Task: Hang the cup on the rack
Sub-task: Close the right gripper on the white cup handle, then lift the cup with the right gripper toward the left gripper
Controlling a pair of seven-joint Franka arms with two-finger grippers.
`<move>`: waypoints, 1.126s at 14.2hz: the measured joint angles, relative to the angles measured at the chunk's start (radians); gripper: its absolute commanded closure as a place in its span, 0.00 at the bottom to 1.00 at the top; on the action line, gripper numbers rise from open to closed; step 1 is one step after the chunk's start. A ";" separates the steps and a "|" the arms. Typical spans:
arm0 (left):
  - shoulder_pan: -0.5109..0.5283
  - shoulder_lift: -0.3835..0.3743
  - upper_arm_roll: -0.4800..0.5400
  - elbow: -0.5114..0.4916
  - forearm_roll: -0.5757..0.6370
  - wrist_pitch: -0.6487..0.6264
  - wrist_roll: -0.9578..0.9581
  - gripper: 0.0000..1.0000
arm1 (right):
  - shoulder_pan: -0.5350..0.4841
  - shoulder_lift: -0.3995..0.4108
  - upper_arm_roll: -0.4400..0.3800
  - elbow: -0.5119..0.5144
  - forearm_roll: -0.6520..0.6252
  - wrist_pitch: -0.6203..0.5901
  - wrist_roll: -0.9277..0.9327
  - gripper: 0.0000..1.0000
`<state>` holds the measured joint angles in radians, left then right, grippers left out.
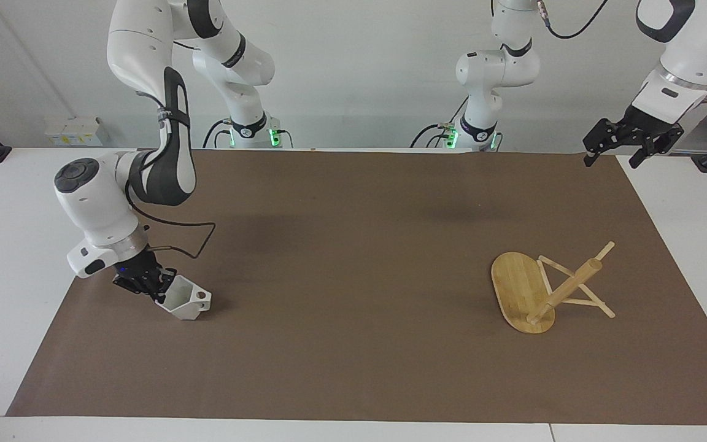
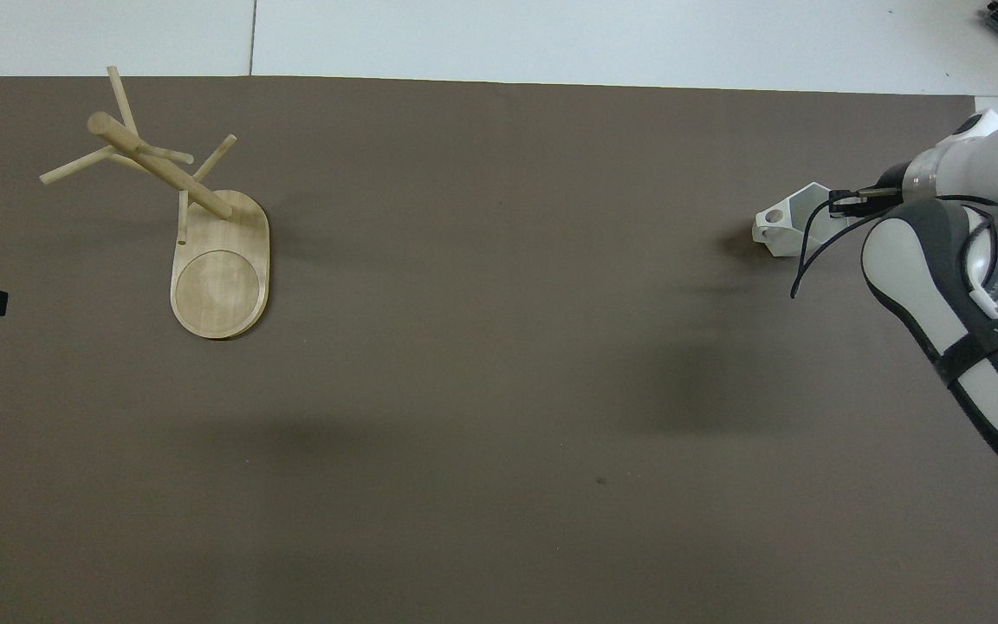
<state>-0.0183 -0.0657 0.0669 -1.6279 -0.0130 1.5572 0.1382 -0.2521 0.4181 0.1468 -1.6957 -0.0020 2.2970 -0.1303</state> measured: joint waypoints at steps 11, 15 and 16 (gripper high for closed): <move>0.000 -0.001 0.000 0.000 0.000 0.000 0.000 0.00 | 0.004 -0.186 0.087 0.022 0.303 -0.219 0.004 1.00; 0.000 -0.001 0.000 0.000 0.000 0.000 0.000 0.00 | 0.007 -0.242 0.146 0.035 0.390 -0.231 0.109 1.00; 0.000 -0.001 0.000 0.000 0.000 0.000 0.000 0.00 | 0.008 -0.250 0.172 0.047 0.393 -0.232 0.156 1.00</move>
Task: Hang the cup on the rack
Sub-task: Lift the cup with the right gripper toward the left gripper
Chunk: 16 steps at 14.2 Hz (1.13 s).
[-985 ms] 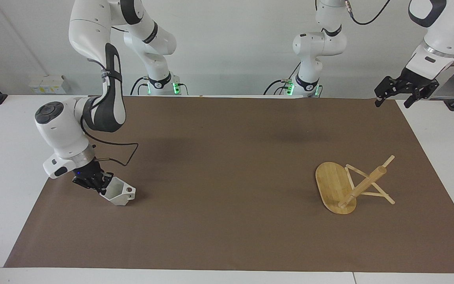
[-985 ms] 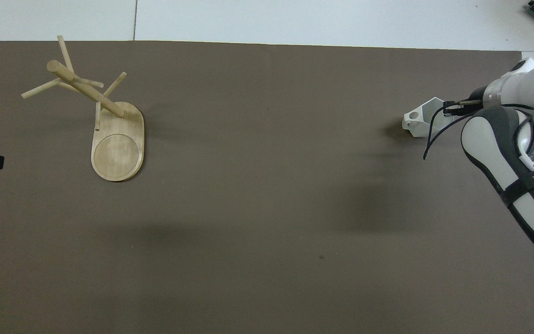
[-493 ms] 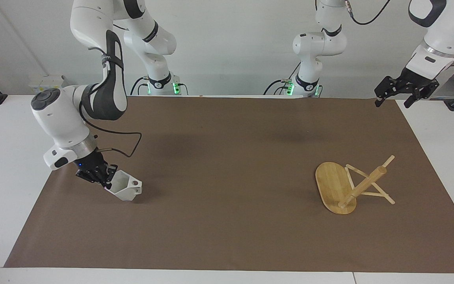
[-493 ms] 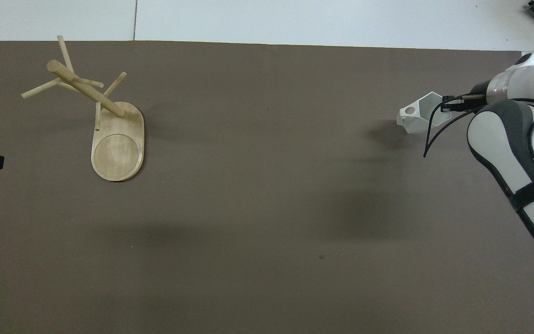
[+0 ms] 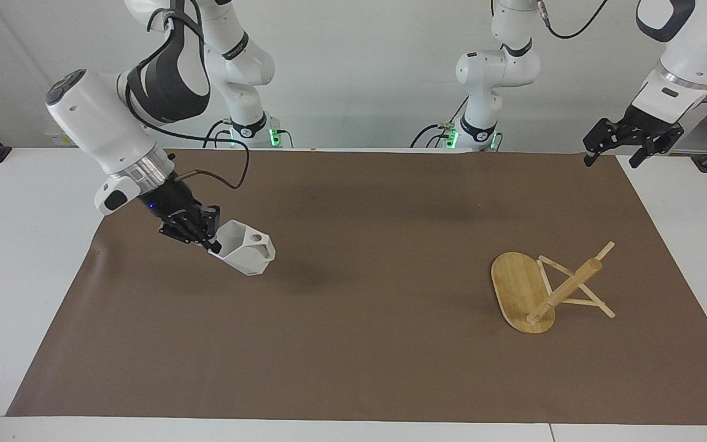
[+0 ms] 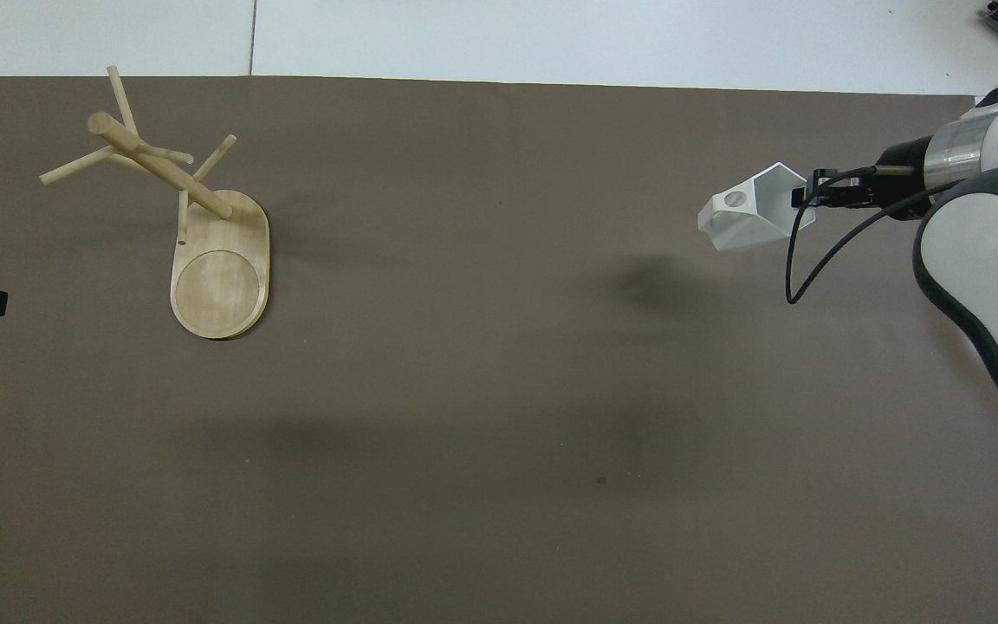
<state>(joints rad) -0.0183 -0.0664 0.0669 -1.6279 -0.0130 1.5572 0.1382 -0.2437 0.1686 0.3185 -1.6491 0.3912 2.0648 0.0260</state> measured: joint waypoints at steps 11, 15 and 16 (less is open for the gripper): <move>-0.029 0.000 -0.028 0.000 0.000 0.000 -0.004 0.00 | 0.148 0.001 0.094 0.025 0.213 0.149 0.342 1.00; -0.070 0.000 -0.044 -0.001 0.000 0.020 0.031 0.00 | 0.190 0.011 0.094 0.025 0.308 0.237 0.407 1.00; -0.083 0.000 -0.046 -0.002 0.000 0.032 0.082 0.00 | 0.203 0.017 0.094 0.025 0.316 0.271 0.433 1.00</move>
<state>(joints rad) -0.1012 -0.0665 0.0211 -1.6295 -0.0130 1.5896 0.2201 -0.0405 0.1860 0.4121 -1.6243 0.7075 2.3361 0.4585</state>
